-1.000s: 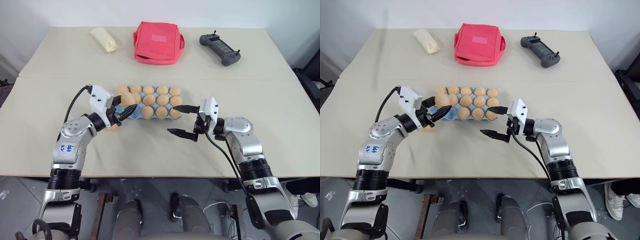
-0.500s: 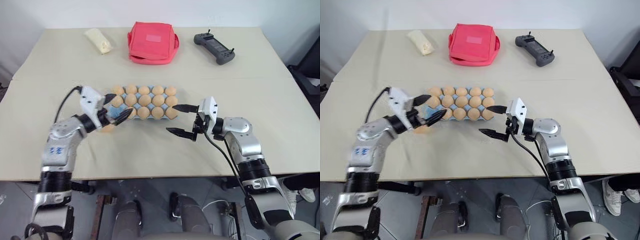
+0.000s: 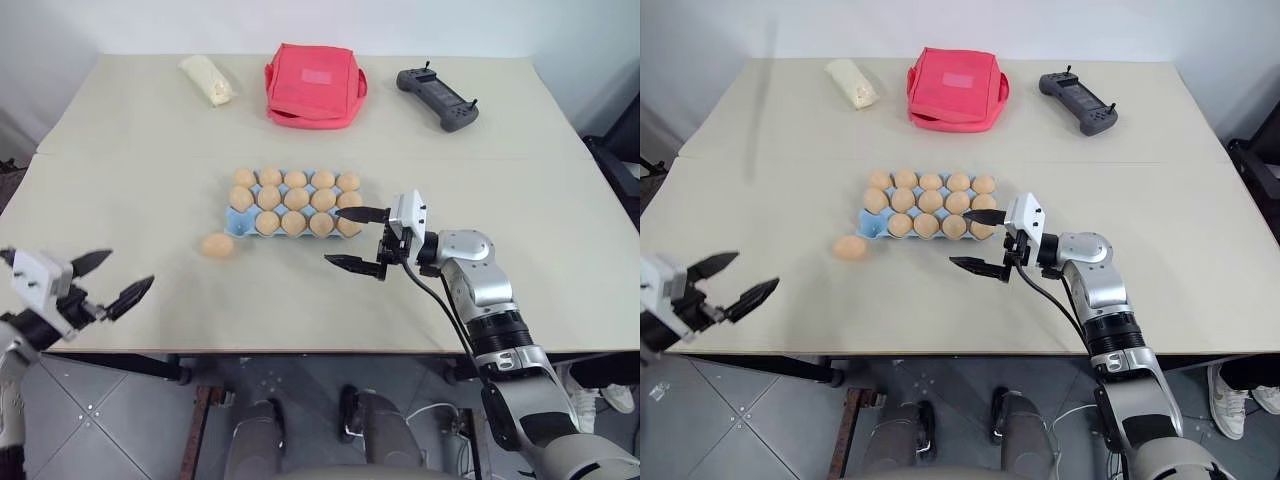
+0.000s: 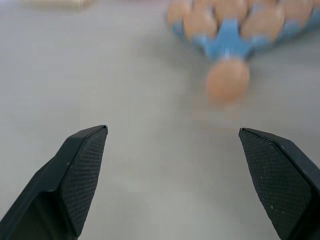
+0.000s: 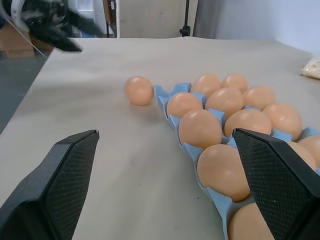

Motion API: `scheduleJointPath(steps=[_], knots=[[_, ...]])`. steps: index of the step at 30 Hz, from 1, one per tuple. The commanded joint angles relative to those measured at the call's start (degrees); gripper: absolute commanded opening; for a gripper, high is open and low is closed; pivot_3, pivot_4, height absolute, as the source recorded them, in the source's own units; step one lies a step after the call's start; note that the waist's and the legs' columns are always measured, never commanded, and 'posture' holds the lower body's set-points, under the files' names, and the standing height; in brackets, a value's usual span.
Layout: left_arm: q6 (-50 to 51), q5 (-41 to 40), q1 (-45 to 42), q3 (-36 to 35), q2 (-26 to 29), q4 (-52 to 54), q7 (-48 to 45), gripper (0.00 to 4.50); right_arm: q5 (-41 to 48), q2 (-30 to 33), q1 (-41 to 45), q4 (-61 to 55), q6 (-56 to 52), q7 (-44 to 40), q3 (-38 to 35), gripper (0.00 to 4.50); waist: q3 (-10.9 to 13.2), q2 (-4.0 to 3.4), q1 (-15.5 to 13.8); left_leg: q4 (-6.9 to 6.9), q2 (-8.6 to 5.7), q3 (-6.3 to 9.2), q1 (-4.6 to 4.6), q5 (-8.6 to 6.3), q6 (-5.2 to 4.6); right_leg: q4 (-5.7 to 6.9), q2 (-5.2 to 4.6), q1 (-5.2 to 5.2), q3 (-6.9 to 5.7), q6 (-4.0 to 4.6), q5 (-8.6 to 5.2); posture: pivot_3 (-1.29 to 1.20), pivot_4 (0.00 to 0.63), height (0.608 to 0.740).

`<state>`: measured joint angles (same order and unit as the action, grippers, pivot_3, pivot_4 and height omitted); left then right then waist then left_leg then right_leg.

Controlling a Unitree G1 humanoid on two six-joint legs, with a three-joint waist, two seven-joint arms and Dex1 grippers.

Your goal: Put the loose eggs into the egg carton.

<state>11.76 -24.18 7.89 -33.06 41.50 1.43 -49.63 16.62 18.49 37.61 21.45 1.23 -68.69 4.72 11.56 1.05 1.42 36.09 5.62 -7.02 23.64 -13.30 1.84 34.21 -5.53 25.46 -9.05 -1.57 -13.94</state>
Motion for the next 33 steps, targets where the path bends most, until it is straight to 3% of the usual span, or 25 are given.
scheduleJointPath(steps=[1,11,20,26,29,33], knots=[[-0.26,-1.97,-0.16,0.65,-0.05,2.86,-1.05,4.48,0.86,0.09,1.37,-0.70,0.92,-1.10,-0.05,4.50,0.00,0.00,-0.22,0.01,0.08,0.02,0.11,-0.01,0.03,-0.05,0.05,0.07,-0.03,0.07,0.05,0.00,0.150,0.740],[-0.75,-0.39,-7.19,8.19,-2.34,1.38,1.54,4.48,1.50,2.41,0.96,-2.88,0.36,-2.45,-1.06,4.50,-0.01,0.02,0.11,-0.02,0.02,-1.04,-0.31,-0.27,0.05,0.77,0.28,0.29,0.02,0.18,-0.13,0.00,0.150,0.740],[-5.43,6.00,-23.25,18.65,-3.96,-14.59,1.35,4.48,2.70,4.71,-2.06,-8.08,-1.33,-2.45,-1.18,4.50,-0.02,0.03,0.19,0.13,0.07,-1.33,-0.45,-0.38,0.24,0.81,0.31,0.29,0.14,0.24,-0.13,0.00,0.150,0.740],[-8.60,7.62,-28.57,21.33,-5.88,-22.59,0.92,4.48,2.95,4.66,-3.31,-10.17,-2.21,-0.89,-1.47,4.50,-0.03,0.05,0.23,0.10,0.06,-1.51,-0.42,-0.25,0.02,1.10,0.34,0.54,0.21,0.24,-0.13,0.00,0.150,0.740],[-8.95,7.15,-29.23,21.56,-6.35,-23.18,0.32,3.86,3.07,4.69,-3.94,-11.05,-2.54,-0.47,-1.46,4.50,-0.03,0.06,0.17,0.12,0.05,-1.58,-0.42,-0.27,0.05,1.35,0.29,0.69,0.22,0.24,-0.13,0.00,0.150,0.740],[-8.63,6.38,-27.97,20.47,-5.72,-21.80,-0.28,2.59,3.35,4.87,-4.57,-11.82,-2.90,-0.26,-1.54,4.50,-0.04,0.06,0.25,0.19,0.06,-1.70,-0.42,-0.26,0.04,1.37,0.25,0.75,0.21,0.25,-0.14,0.00,0.150,0.740]])
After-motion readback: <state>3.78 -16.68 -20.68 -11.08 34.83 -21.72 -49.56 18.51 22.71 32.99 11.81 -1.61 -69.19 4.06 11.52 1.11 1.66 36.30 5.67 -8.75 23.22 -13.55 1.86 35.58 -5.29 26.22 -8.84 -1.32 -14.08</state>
